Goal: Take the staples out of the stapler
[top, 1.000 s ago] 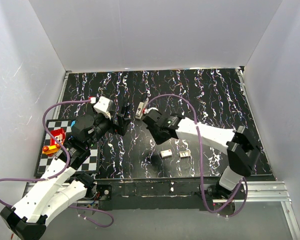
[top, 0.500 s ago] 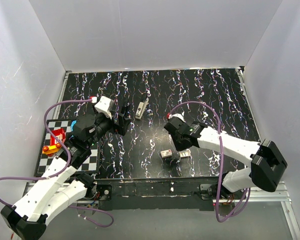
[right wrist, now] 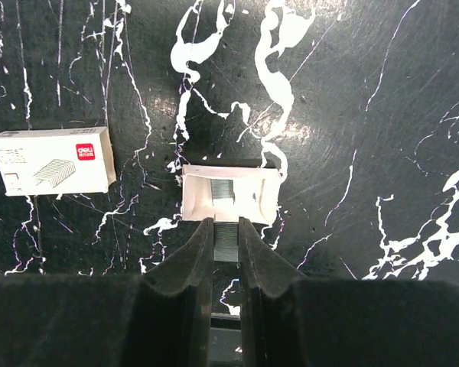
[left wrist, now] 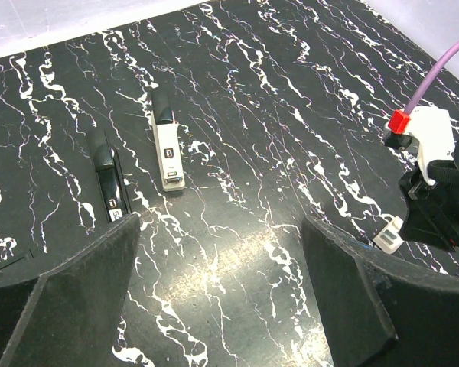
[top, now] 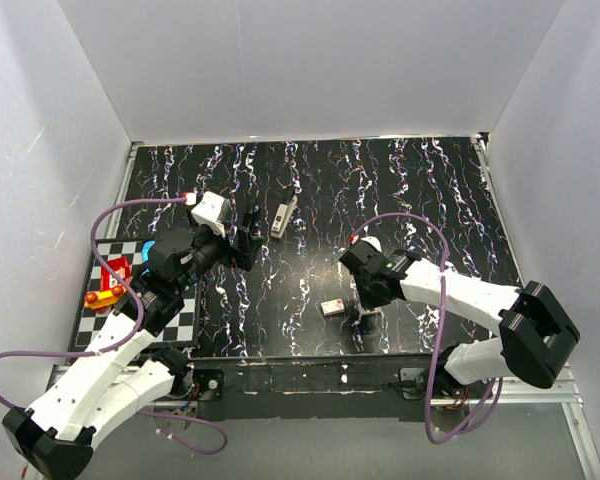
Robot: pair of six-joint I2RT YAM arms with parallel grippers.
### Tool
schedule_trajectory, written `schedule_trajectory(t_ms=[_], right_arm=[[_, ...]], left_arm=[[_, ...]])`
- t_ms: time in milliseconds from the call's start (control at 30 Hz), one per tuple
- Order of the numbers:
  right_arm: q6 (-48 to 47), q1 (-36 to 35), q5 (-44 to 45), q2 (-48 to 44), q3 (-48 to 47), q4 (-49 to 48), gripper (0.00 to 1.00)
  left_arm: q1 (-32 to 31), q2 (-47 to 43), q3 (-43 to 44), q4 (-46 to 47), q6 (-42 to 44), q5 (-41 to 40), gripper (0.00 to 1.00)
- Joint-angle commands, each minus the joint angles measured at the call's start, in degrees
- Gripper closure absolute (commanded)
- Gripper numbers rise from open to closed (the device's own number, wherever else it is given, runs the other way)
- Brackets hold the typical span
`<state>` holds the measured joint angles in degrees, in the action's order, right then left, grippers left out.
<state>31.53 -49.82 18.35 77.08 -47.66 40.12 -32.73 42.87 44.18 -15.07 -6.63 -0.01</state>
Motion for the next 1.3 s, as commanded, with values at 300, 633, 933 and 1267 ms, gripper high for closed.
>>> schedule_trajectory(t_ms=[300, 633, 933, 1267], right_arm=[[1.61, 2.36, -1.91, 0.79, 1.17, -4.52, 0.90], [1.43, 3.33, -2.09, 1.76, 2.04, -5.14, 0.90], [1.25, 3.59, -1.65, 2.20, 2.66, -5.40, 0.90], [1.43, 3.68, -1.21, 2.02, 3.98, -6.54, 0.90]], left_arm=[[0.12, 0.19, -0.06, -0.40, 0.13, 0.01, 0.14], [0.12, 0.55, 0.03, -0.40, 0.22, 0.01, 0.14], [0.12, 0.90, 0.11, -0.40, 0.22, 0.01, 0.13], [0.12, 1.34, 0.11, -0.49, 0.22, 0.01, 0.13]])
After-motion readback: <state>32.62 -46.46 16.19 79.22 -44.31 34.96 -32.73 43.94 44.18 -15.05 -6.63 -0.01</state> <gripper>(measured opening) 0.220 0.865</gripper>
